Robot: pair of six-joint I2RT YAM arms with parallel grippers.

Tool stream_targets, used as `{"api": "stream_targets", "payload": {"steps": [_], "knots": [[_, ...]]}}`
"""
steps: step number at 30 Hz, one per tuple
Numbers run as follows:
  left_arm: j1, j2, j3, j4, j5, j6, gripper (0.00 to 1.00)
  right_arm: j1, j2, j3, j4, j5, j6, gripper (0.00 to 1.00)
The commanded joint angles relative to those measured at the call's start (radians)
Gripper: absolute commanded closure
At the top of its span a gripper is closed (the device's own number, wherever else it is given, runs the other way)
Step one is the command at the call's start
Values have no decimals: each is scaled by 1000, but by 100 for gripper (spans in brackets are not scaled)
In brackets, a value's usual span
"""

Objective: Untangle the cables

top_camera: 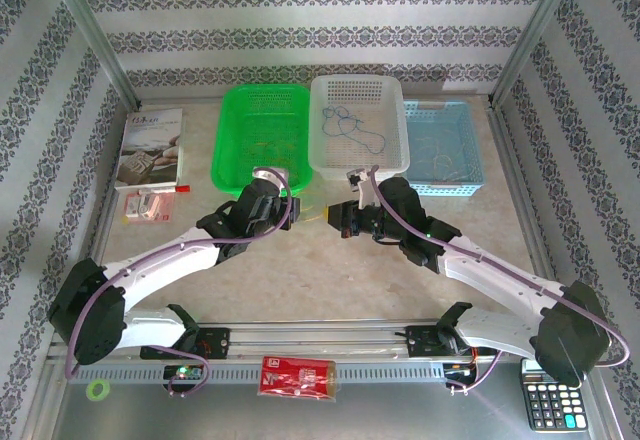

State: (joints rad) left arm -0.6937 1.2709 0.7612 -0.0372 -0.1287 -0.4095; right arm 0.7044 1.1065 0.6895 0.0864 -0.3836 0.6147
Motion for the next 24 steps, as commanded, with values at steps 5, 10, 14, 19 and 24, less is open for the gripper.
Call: {"api": "stream_targets", "payload": {"steps": [5, 10, 14, 19, 24], "knots": [[-10, 4, -28, 81, -44, 41, 63, 14, -33, 25, 34, -58, 13, 100], [-9, 15, -17, 100, -95, 73, 78, 13, -64, 20, 36, -69, 23, 100], [-3, 16, 10, 101, -143, 115, 88, 11, -75, 11, 38, -73, 28, 100], [19, 7, 67, 95, -208, 194, 100, 11, -55, -3, 35, -81, 19, 100], [55, -23, 137, 126, -220, 276, 100, 15, 30, -9, 37, -93, 6, 100]]}}
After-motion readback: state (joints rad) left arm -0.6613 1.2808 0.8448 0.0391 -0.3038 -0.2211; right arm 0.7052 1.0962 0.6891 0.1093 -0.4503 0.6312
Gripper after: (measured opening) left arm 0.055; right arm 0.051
